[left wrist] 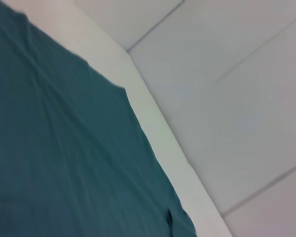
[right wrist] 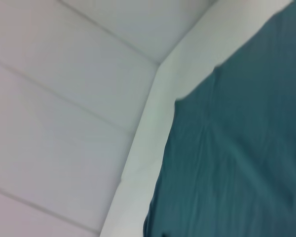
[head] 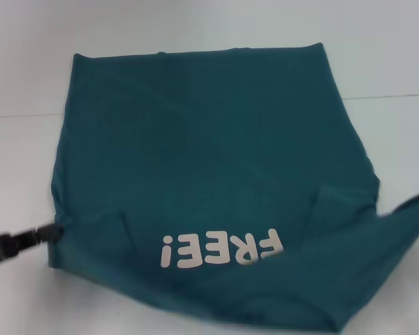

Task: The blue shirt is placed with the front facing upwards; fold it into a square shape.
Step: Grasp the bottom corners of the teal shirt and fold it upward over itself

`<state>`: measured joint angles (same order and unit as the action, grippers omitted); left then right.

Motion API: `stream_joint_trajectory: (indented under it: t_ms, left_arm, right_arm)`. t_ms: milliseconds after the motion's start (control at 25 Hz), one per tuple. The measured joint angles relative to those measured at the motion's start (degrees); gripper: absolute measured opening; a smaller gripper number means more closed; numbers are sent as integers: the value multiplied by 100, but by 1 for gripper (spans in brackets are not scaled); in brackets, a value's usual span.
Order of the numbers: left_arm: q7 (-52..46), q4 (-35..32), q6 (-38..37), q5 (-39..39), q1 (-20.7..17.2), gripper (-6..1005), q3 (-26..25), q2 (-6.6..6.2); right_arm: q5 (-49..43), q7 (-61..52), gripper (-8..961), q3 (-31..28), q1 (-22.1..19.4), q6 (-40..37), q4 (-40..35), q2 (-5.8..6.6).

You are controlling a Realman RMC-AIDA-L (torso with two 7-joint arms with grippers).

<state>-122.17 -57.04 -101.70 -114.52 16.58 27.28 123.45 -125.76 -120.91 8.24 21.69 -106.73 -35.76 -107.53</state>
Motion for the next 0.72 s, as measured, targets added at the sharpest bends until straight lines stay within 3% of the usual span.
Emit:
stream_joint_trajectory:
  t_ms: [240,480,720]
  left_arm:
    - [-25,667,988,40,646,6,-83,-206]
    - [165,1079,1740,173,1181,12,-154,-242]
    - [390,1201,2281,423,1361,19,-156,-243]
  right_arm:
    - [396,-302,22,-81,399,721,74,93]
    - [572,-429,21,-40,792,1475,163,57]
    - [813,-397,21,-30,1031,2023,320,51]
